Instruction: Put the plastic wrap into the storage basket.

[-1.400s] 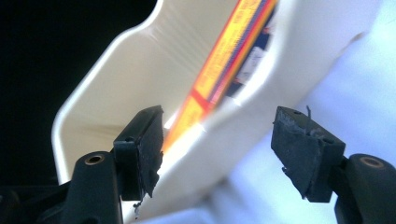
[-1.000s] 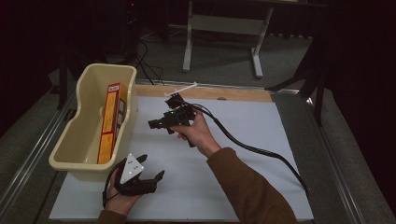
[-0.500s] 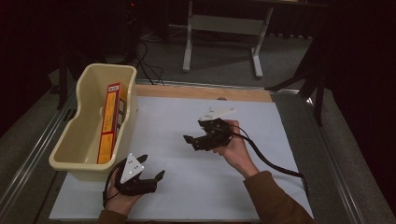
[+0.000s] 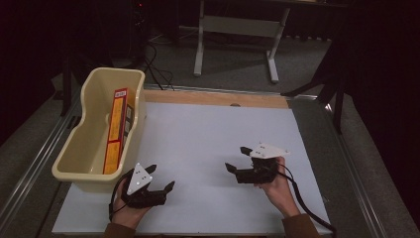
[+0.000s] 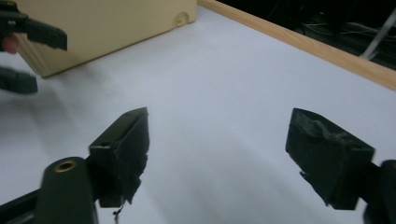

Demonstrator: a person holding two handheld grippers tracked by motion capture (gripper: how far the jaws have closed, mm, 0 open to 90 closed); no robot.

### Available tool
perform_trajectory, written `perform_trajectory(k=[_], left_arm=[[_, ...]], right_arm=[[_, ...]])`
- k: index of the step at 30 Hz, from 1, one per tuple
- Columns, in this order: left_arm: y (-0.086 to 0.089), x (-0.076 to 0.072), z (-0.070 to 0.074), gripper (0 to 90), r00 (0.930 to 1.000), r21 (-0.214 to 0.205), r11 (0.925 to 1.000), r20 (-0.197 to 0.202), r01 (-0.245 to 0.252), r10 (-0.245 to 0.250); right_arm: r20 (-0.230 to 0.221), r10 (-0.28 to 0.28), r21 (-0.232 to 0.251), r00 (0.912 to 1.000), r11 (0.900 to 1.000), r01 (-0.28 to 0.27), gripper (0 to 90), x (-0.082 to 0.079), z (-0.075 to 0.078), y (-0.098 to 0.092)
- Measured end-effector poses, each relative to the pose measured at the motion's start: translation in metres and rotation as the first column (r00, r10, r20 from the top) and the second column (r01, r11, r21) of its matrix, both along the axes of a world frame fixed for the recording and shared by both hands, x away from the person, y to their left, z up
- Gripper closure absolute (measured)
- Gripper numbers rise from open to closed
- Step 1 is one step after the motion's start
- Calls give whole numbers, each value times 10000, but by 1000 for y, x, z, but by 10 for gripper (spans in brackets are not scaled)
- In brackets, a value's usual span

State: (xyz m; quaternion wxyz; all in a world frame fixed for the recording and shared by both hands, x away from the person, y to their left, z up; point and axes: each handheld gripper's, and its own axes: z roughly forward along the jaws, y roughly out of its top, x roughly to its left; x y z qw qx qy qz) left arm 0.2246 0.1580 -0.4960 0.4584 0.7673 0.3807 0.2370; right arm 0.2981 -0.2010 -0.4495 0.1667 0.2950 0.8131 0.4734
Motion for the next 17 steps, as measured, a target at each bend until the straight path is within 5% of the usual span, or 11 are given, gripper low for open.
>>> perform_trajectory(k=[8, 17], left_arm=[[0, -2, 0, 195, 10000, 50, 10000, 13, -33, 33], [2, -1, 1, 195, 9999, 73, 9999, 44, -108, 107]], right_arm=[[142, -916, 206, 9957, 9956, 913, 194, -22, -29, -47], [79, -1081, 305, 9941, 9937, 1078, 169, -31, -37, -74]])
